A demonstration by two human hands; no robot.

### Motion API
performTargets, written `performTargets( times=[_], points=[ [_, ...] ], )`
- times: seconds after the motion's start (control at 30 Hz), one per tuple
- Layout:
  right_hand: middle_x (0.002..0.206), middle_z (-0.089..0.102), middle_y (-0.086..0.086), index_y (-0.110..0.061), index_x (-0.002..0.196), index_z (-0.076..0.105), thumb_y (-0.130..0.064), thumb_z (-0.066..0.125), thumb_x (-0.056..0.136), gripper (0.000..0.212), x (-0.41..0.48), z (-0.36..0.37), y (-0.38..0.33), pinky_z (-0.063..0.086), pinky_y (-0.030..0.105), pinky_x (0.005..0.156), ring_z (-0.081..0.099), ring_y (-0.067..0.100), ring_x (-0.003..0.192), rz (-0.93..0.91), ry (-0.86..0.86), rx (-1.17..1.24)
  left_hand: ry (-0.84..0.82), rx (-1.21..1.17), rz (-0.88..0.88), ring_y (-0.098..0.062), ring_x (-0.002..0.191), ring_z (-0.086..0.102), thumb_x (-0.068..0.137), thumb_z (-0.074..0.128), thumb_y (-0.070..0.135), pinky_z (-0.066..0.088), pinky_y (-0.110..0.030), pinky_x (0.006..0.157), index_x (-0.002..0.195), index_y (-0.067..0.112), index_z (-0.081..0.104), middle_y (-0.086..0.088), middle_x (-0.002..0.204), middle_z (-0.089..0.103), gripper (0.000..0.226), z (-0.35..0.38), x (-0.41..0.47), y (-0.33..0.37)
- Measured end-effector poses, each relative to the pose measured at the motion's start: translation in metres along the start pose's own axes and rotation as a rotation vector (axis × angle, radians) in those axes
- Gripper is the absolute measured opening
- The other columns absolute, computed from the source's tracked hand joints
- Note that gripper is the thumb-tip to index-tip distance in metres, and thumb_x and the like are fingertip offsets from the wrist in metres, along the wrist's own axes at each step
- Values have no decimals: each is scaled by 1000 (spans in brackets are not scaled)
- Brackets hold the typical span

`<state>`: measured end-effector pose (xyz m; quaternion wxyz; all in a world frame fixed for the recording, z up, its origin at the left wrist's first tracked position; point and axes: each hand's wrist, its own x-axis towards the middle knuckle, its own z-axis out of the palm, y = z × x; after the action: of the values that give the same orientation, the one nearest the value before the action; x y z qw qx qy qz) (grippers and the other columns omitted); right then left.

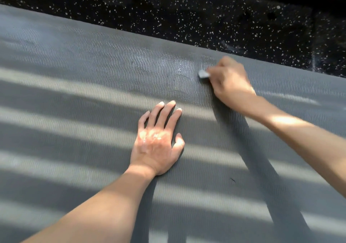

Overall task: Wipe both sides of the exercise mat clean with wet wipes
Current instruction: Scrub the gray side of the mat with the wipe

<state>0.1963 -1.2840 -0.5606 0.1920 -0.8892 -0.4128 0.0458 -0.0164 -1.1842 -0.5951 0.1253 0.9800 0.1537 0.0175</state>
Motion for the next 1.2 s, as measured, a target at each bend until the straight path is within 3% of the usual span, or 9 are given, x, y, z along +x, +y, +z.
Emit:
performTargets(
  times=[0.13, 0.3, 0.47, 0.63, 0.8, 0.93, 1.0, 1.1, 1.2],
  points=[
    [85, 42, 7, 0, 87, 69, -17, 46, 98, 30, 51, -1, 12, 32, 32, 64, 43, 22, 78, 65, 93, -97, 1, 10, 5, -24, 140, 35, 82, 42, 38, 29, -47, 112, 138, 16, 52, -3, 151, 43, 61, 0, 0, 1],
    [78, 39, -5, -4, 97, 65, -27, 46, 96, 30, -21, 14, -2, 23, 24, 58, 43, 19, 65, 111, 40, 56, -2, 9, 2, -25, 139, 37, 81, 44, 38, 33, -48, 111, 137, 16, 53, -3, 151, 44, 61, 0, 0, 0],
    [82, 47, -1, -12, 96, 66, -50, 35, 91, 50, -78, 12, -14, 40, 32, 59, 47, 22, 68, -39, -89, 72, 4, -4, 2, -24, 139, 37, 80, 45, 38, 30, -46, 111, 136, 16, 55, -3, 150, 45, 61, -2, 0, 0],
    [88, 50, 13, -7, 101, 72, -12, 52, 96, 22, 23, 6, 17, 40, 34, 63, 52, 29, 77, 55, 89, -43, -8, -3, 2, -24, 140, 36, 81, 43, 38, 27, -46, 113, 137, 15, 54, -3, 151, 44, 61, -2, 0, 0],
    [82, 48, 13, -4, 96, 71, -12, 48, 92, 24, -26, 8, 5, 30, 29, 58, 52, 30, 70, 66, 42, -18, -8, 4, 0, -24, 140, 36, 81, 43, 38, 27, -45, 112, 137, 16, 54, -3, 151, 44, 62, -2, 0, 0],
    [83, 50, 5, -9, 95, 68, -32, 36, 91, 39, -100, 1, -20, 43, 32, 56, 51, 27, 68, -40, -146, 76, -8, -2, 0, -24, 139, 37, 79, 43, 38, 27, -45, 112, 136, 16, 55, -3, 150, 44, 62, -3, 1, 2],
    [87, 54, 12, -7, 98, 70, -28, 38, 93, 39, -70, -4, -13, 47, 36, 60, 55, 31, 72, -85, -108, -33, -4, -3, -1, -25, 139, 37, 80, 43, 38, 27, -45, 112, 136, 16, 55, -3, 150, 44, 62, -3, 1, 1],
    [89, 53, 16, -5, 99, 71, -19, 49, 96, 26, -2, -7, 16, 43, 36, 62, 52, 31, 78, 42, 70, -96, 2, -16, 3, -26, 140, 37, 81, 43, 37, 28, -47, 113, 137, 15, 54, -3, 150, 44, 61, -2, -1, 0],
    [85, 51, 14, 0, 84, 68, -12, 48, 95, 25, 37, -12, 47, 38, 36, 62, 51, 32, 80, 106, 114, -201, 12, -10, 10, -26, 140, 38, 81, 43, 37, 29, -47, 112, 136, 14, 54, -4, 150, 45, 61, -1, 1, 1]
  ],
)
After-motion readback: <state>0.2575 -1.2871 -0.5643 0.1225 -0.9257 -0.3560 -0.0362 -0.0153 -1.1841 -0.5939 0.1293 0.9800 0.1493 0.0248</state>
